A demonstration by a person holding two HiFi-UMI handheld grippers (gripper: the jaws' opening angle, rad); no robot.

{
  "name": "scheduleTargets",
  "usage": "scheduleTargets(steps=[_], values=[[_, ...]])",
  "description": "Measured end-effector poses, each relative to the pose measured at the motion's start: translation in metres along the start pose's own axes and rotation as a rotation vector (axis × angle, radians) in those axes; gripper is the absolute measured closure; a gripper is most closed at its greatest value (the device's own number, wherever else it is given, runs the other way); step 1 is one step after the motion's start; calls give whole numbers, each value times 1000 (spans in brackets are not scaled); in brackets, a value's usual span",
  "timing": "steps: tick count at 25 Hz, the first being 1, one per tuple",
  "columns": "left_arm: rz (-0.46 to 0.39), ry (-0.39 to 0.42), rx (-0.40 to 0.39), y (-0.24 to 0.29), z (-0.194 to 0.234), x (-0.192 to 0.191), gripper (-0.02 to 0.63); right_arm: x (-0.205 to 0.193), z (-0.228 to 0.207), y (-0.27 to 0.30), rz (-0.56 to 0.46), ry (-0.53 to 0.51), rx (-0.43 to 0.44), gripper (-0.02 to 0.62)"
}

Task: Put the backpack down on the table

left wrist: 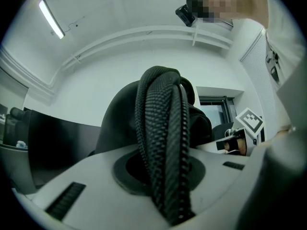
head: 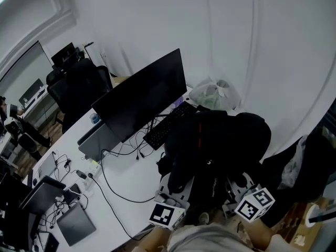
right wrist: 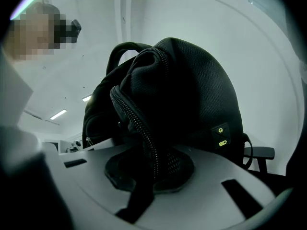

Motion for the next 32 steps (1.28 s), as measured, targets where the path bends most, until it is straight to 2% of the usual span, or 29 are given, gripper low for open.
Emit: scheduleTargets(steps=[15,23,32], values=[[-35,-7,-54,117,64,-33,561,27,-78,82,-29,-26,-105,563],[-41,-63,-90,176,104,-55,561,37,-116,135,-24,-77,-166,565],[-46,-34,-100,234,152,-92,561,28,-160,195,-28,-88,-211,565]])
Point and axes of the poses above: the fingertips, and each gripper's own axes: y forward along the fingers, z to its left, x out of its top, the point moved 8 cm from there along -y, backward along the fingers, and after that the axes turned 3 degrees about -z, right-handed, at the moved point
